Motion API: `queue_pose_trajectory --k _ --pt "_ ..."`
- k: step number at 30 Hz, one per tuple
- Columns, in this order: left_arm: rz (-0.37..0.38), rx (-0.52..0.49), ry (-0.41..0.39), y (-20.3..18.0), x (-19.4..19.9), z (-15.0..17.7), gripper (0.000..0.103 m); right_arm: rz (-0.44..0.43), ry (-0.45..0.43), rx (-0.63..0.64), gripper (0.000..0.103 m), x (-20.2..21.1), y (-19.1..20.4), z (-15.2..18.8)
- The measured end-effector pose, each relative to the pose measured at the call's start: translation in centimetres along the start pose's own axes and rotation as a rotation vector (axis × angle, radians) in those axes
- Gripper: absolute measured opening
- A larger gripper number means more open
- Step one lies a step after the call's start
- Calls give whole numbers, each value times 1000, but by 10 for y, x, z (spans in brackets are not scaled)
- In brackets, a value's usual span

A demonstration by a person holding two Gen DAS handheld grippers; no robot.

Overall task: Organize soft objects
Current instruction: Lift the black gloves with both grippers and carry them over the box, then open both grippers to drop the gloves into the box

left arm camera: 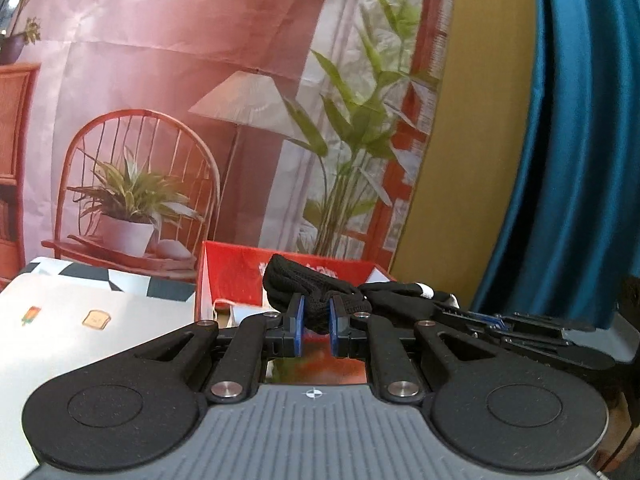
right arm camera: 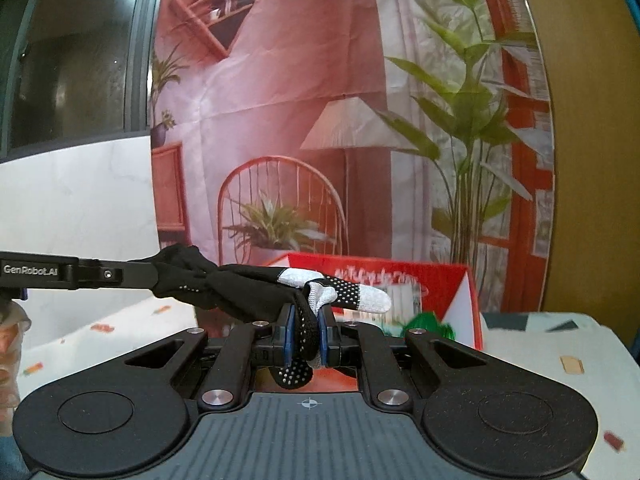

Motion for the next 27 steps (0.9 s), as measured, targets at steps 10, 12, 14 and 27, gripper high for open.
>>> queue_pose_trajectory --k 10,12,14,27 --pt "-62 -14 109 19 -89 -35 13 63 102 17 11 -97 -25 -43" --pt "-71 -16 143 22 -107 -37 13 79 138 19 11 -119 -30 -47" --pt "-82 -30 173 25 -121 -38 13 97 165 22 11 -135 -33 -46" --pt "-106 -76 265 41 -160 -24 49 204 270 -30 22 -175 -56 -29"
Point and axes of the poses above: each gripper's, at about its wrist camera, not at the fingertips, and x roughly against the way its jaws point, y to its left, z to its underside, the point moved 2 cm from there along -x, roughly the way its jaws point, and after that the axes turned 7 degrees about -x, right-handed, at the moved point
